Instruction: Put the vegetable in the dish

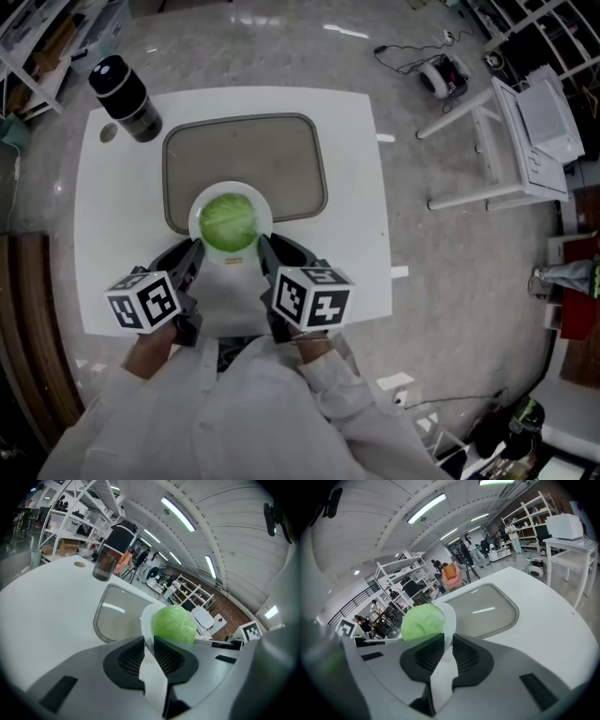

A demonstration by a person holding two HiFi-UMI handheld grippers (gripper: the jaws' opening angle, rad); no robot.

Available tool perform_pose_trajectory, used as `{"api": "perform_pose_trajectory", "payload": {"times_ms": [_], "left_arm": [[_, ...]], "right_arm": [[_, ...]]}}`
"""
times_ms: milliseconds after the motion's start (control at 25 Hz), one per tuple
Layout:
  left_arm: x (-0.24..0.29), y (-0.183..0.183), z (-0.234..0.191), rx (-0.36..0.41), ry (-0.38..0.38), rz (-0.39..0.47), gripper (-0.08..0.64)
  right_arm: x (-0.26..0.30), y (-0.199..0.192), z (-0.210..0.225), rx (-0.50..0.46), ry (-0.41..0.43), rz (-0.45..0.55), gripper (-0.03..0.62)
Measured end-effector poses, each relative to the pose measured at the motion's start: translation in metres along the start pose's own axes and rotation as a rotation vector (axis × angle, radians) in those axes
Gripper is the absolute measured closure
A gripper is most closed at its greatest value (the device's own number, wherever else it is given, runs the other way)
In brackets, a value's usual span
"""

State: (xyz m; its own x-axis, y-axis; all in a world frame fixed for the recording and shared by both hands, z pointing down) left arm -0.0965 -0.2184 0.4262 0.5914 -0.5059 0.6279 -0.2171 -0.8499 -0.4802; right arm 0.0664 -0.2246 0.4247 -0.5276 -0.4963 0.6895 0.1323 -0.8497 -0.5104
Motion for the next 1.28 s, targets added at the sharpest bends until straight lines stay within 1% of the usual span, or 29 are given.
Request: {"api": "perform_pose_trajectory", "payload": {"times_ms": [280, 680, 840, 960, 1160, 1280], "left_arm": [[0.02, 0.031, -0.005, 0.007, 0.02, 0.012, 0.497], [0.06, 0.075, -0.018, 0.018, 0.038, 0.01, 0.497], [0.078, 0.079, -0.026, -0.005, 0.029, -0.006, 0.497], [0.089, 0.083, -0.031, -0.018, 0.038, -0.004, 0.497], [0.106, 0.091, -0.042, -0.017, 0.053, -0.008, 0.497], [0.111, 0.098, -0.049, -0.003, 0.058, -0.015, 0.497]], "right_arm": [[0.021, 0.034, 0.009, -0.024, 0.004, -0.012, 0.528], [0.062, 0.076, 0.032, 0.001, 0.02, -0.049, 0.528], [0.077, 0.086, 0.044, 0.007, 0.021, -0.065, 0.528], [0.088, 0.09, 0.052, 0.01, 0.016, -0.075, 0.528], [0.106, 0.093, 0.062, 0.024, 0.012, -0.098, 0.528], [0.114, 0.095, 0.062, 0.036, 0.011, -0.102, 0.528]]}}
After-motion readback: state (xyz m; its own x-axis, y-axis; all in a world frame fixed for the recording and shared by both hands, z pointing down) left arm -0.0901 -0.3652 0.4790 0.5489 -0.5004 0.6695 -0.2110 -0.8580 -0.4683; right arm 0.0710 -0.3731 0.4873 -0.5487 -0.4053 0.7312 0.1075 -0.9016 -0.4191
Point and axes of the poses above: the fingertips, and each gripper's own axes: x forward along the fingers, z to its right, y out of its top, the point moved 3 cm from there along -x, backward along the fingers, and after that the axes turned 9 degrees about -z, right-handed, at the moved point
